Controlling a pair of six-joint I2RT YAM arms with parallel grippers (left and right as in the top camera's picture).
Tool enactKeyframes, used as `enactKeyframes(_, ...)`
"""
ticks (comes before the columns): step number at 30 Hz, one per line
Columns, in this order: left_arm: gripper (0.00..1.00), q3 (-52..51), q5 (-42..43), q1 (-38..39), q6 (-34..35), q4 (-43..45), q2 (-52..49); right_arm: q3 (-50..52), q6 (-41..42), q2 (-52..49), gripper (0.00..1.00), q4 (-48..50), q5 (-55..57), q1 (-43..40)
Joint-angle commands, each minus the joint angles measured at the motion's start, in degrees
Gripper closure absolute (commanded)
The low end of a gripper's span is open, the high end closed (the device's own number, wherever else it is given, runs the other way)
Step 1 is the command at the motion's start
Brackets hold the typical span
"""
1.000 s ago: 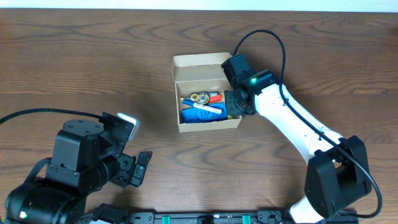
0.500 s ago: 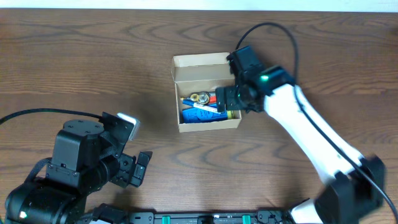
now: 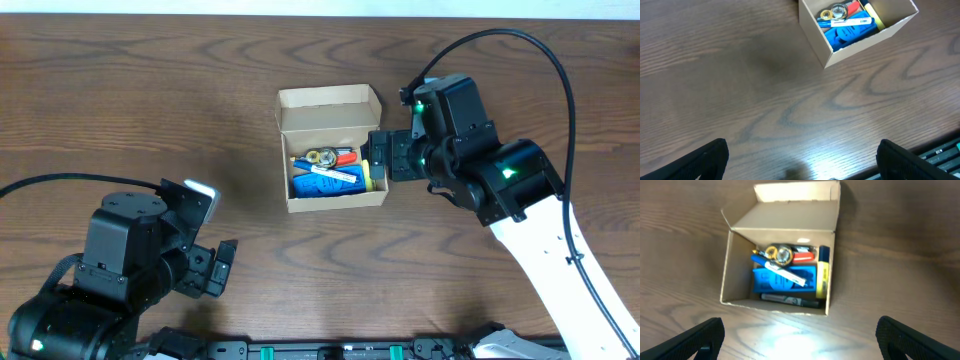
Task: Pack container
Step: 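Bring both grippers to the box's left and right sides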
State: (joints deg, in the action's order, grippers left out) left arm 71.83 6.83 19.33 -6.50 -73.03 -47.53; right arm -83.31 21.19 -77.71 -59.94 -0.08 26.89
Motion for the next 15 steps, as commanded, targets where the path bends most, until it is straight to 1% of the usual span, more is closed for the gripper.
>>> enactKeyframes(1,0.05,0.8,-1.3,-0.2,-1.3,0.3,0.0,1.0,-2.3,-0.7,0.01,-0.7,0.7,-0.3)
enactKeyframes(3,0.05,0.8,-4.3,-0.2,-1.2,0.8,0.0,2.1,-3.5,-0.8,0.01,-0.5,0.7,-0.3)
enactKeyframes(6,0.05,0.7,-4.3,-0.2,-0.9,4.3,-0.1,4.1,-4.1,-0.9,0.01,0.6,1.9,-0.4)
enactKeyframes(9,0.05,0.5,-4.5,-0.2,0.9,10.0,-1.2,6.1,-4.1,-1.3,0.01,3.1,1.8,-1.4)
enactKeyframes(13,0.05,0.5,-4.2,-0.5,2.8,16.6,-6.1,7.8,-4.1,-2.6,0.01,7.1,-1.1,-4.6)
enactKeyframes(15,0.05,0.5,-2.8,-1.5,2.9,19.6,-10.4,7.9,-4.1,-3.9,0.06,8.4,-2.8,-6.8)
